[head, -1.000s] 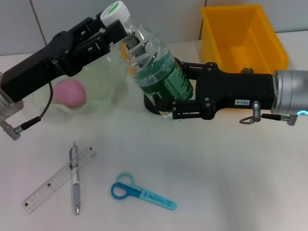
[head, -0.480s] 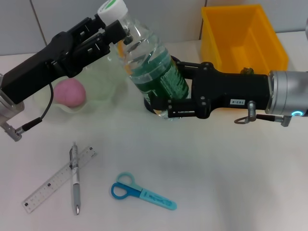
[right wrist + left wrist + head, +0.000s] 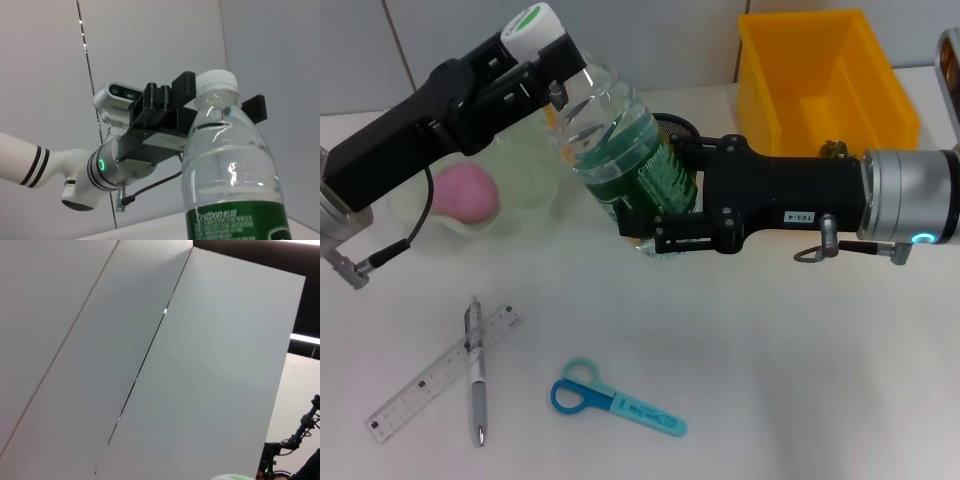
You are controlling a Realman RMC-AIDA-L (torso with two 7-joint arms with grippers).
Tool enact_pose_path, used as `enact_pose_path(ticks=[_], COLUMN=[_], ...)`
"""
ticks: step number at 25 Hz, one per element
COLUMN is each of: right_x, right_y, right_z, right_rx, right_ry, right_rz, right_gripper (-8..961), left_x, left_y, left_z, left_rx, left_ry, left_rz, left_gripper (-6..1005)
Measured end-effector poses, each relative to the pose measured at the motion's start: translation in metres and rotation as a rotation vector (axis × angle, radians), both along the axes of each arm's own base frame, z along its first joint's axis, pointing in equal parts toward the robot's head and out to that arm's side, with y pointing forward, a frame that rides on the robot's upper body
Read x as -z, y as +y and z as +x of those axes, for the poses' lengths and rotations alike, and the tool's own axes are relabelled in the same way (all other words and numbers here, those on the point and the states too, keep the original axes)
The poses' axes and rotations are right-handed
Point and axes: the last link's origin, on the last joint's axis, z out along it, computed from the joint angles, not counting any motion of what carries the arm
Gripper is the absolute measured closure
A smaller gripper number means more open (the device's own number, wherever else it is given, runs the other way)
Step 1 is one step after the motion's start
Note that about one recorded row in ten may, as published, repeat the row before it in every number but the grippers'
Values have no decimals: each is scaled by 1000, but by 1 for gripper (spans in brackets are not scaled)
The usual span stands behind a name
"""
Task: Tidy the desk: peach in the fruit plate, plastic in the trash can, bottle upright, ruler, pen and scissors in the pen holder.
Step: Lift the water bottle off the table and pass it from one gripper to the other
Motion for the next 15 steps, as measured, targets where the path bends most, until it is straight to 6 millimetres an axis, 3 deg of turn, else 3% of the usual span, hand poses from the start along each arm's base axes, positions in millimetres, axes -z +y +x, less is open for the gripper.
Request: enact_pose_path(ticks=[15], right_x=[1], right_y=[0], right_z=[0], right_rx=[8], right_ry=[15], right_rz=[2], right_gripper=[204], left_x=[1], left_y=[-1], left_z=[1], left_rx=[6], left_ry=[-9], left_rz=[4], left_gripper=[294])
